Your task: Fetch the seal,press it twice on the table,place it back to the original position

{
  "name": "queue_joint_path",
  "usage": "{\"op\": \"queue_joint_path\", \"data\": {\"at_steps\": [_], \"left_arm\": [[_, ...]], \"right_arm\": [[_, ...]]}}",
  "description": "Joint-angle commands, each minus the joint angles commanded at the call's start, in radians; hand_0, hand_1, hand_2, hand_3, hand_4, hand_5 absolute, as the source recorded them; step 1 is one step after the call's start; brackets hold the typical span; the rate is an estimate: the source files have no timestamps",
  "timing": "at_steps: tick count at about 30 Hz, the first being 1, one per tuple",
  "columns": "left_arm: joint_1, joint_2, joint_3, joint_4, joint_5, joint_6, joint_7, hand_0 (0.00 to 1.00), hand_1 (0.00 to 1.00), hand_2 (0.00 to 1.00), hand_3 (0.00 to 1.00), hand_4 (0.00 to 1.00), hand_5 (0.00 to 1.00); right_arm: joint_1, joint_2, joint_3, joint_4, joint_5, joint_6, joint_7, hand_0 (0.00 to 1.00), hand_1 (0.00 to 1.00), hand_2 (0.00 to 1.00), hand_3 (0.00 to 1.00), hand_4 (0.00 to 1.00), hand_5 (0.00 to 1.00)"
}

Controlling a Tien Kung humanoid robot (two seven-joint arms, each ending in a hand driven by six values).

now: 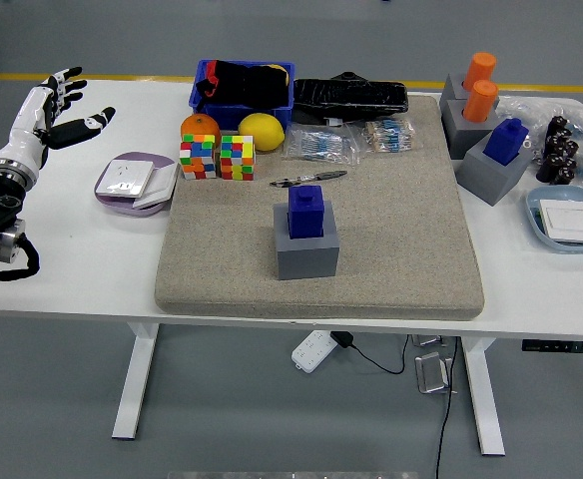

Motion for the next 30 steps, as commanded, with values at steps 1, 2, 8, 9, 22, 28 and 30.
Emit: {"op": "queue_joint_path", "data": {"at_steps": [1, 2, 8, 9, 22, 28, 30], "left_arm": [[0.000, 0.000, 0.000, 0.000, 0.000, 0.000, 0.000, 0.939, 0.903, 0.890, 0.921, 0.777, 0.153], [-0.001, 0.000, 0.000, 0.000, 0.000, 0.000, 0.000, 0.939, 0.903, 0.890, 0.921, 0.777, 0.153], [0.000, 0.000, -0.003, 0.000, 0.000, 0.000, 0.000, 0.939, 0.903, 0.889, 0.915, 0.776, 0.151], [0.001, 0.000, -0.003, 0.000, 0.000, 0.001, -0.001, 0.938, 0.903, 0.889, 0.909, 0.777, 0.151], [-0.005, -0.001, -0.004, 0.000, 0.000, 0.001, -0.002, 0.939, 0.903, 0.890, 0.905, 0.778, 0.150], [-0.006, -0.002, -0.005, 0.000, 0.001, 0.001, -0.002, 0.939, 0.903, 0.889, 0.904, 0.778, 0.149], [-0.006, -0.003, -0.006, 0.000, 0.001, 0.001, -0.002, 0.939, 0.903, 0.889, 0.904, 0.778, 0.149]], "right_arm": [[0.000, 0.000, 0.000, 0.000, 0.000, 0.000, 0.000, 0.793, 0.704, 0.687, 0.643, 0.765, 0.542], [0.000, 0.000, 0.001, 0.000, 0.000, 0.000, 0.000, 0.793, 0.704, 0.687, 0.643, 0.765, 0.542], [-0.002, 0.001, 0.005, -0.001, -0.002, 0.000, 0.000, 0.793, 0.704, 0.688, 0.643, 0.765, 0.542], [-0.002, 0.001, 0.005, -0.001, -0.002, 0.001, 0.000, 0.793, 0.704, 0.688, 0.644, 0.765, 0.543], [-0.001, 0.002, 0.017, 0.000, -0.004, -0.016, 0.007, 0.790, 0.704, 0.687, 0.643, 0.765, 0.543], [-0.001, 0.003, 0.017, 0.000, -0.004, -0.013, 0.005, 0.790, 0.704, 0.687, 0.643, 0.765, 0.542], [-0.001, 0.003, 0.017, 0.000, -0.005, -0.011, 0.004, 0.790, 0.704, 0.687, 0.643, 0.765, 0.542]]}}
